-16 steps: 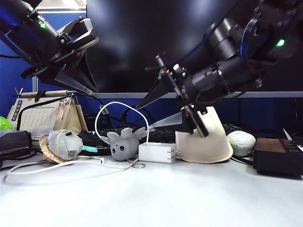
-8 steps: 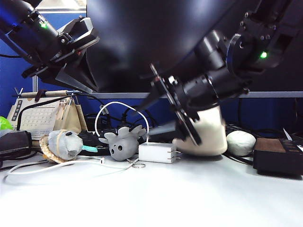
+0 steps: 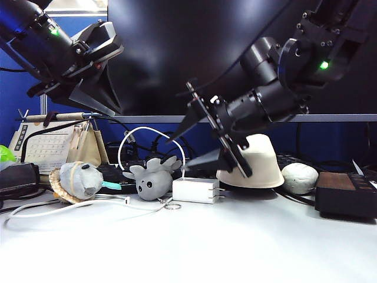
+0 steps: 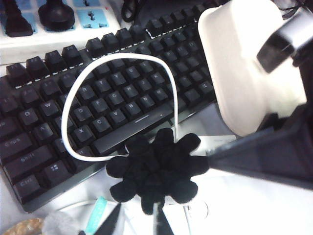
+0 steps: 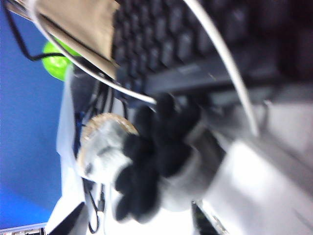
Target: Place the tilting octopus upright.
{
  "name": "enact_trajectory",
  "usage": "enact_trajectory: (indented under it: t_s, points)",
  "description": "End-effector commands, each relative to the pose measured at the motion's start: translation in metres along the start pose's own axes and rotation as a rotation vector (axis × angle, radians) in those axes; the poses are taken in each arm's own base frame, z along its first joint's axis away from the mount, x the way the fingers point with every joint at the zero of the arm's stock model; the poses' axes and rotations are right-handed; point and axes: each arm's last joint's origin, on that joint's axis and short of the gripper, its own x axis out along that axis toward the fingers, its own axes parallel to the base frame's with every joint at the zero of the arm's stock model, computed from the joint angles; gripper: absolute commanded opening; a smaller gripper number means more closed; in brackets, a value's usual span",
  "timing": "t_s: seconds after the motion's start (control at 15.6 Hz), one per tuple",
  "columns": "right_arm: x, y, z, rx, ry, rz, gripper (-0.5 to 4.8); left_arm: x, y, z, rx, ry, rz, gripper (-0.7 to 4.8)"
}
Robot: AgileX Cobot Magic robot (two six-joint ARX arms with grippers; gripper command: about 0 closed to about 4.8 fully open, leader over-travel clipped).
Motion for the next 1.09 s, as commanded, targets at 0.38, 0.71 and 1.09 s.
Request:
enact_trajectory:
  t_s: [0.38, 0.71, 1.09]
  points:
    - [0.000, 0.005, 0.003, 0.002, -0.015, 0.016, 2.61, -0.001, -0.001, 0.002, 0.005, -0.016, -0.017, 0.85]
    - [0.002, 0.004, 0.002, 0.016, -0.018, 0.009, 2.61, -0.001, -0.001, 0.003, 0.005, -0.016, -0.017, 0.85]
    - [0.021, 0.010, 0.008, 0.024, 0.012, 0.014, 2.31, -0.001, -0.001, 0.002, 0.004, -0.015, -0.017, 0.85]
